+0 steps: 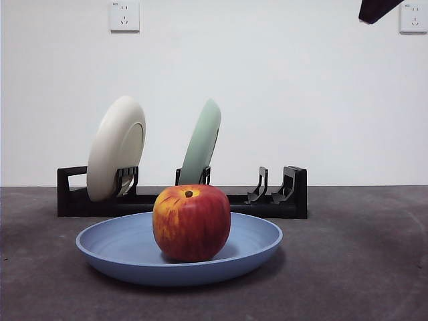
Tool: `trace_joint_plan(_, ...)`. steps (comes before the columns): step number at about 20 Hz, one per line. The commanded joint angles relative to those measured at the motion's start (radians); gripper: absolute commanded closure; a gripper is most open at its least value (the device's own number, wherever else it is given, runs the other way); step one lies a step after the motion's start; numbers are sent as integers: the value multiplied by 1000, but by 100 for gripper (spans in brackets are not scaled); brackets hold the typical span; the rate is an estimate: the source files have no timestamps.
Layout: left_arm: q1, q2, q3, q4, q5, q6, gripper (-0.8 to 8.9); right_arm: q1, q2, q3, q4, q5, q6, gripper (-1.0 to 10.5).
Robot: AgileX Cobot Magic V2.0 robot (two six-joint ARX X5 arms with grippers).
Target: Take the blue plate from the plate rack,put the plate on the table,take the apple from the table,put the apple in the plate
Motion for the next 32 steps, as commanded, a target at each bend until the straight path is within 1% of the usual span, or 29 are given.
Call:
trace_joint_plan(1, 71, -70, -230, 237, 5, 14, 817, 1, 2, -1, 2, 1, -3, 941)
trace_joint_plan(4, 119, -136, -380, 230, 5, 15, 817, 1, 2, -1, 2, 2, -3, 941)
trace_joint_plan(7, 132, -182, -480, 231, 5, 15, 817, 1, 2, -1, 2, 2, -3, 941)
trace_joint_plan(14, 177, -317, -586, 238, 6, 26, 817, 1, 2, -1, 2, 2, -3, 941)
trace_joint_plan(16, 193, -371, -638, 281, 39, 42, 817, 1, 2, -1, 2, 1, -3, 941)
trace_joint_plan(18, 204, -425, -671, 284, 142, 90, 817, 1, 2, -1, 2, 2, -3, 941)
trace_joint_plan(19, 205, -444, -674, 276, 203, 146, 817, 1, 2, -1, 2, 2, -3, 941)
trace_joint_plan(21, 204, -473, -674, 264, 316, 293, 817, 1, 2, -1, 2, 1, -3, 941)
trace_joint_plan(22, 204, -485, -674, 254, 341, 354, 817, 1, 2, -1, 2, 2, -3, 941)
trace_joint_plan(23, 204, -494, -674, 254, 333, 375, 817, 1, 2, -1, 2, 2, -3, 941)
trace_joint_plan(26, 205, -554, -674, 255, 279, 374, 817, 1, 2, -1, 2, 2, -3, 941)
trace_joint_plan(27, 204, -550, -674, 258, 255, 350, 817, 1, 2, -1, 3, 2, -3, 941)
trace_joint_plan(30, 203, -549, -674, 259, 268, 243, 817, 1, 2, -1, 2, 2, -3, 941)
trace_joint_plan(32, 203, -548, -674, 261, 272, 235, 817, 1, 2, -1, 2, 3, -3, 941)
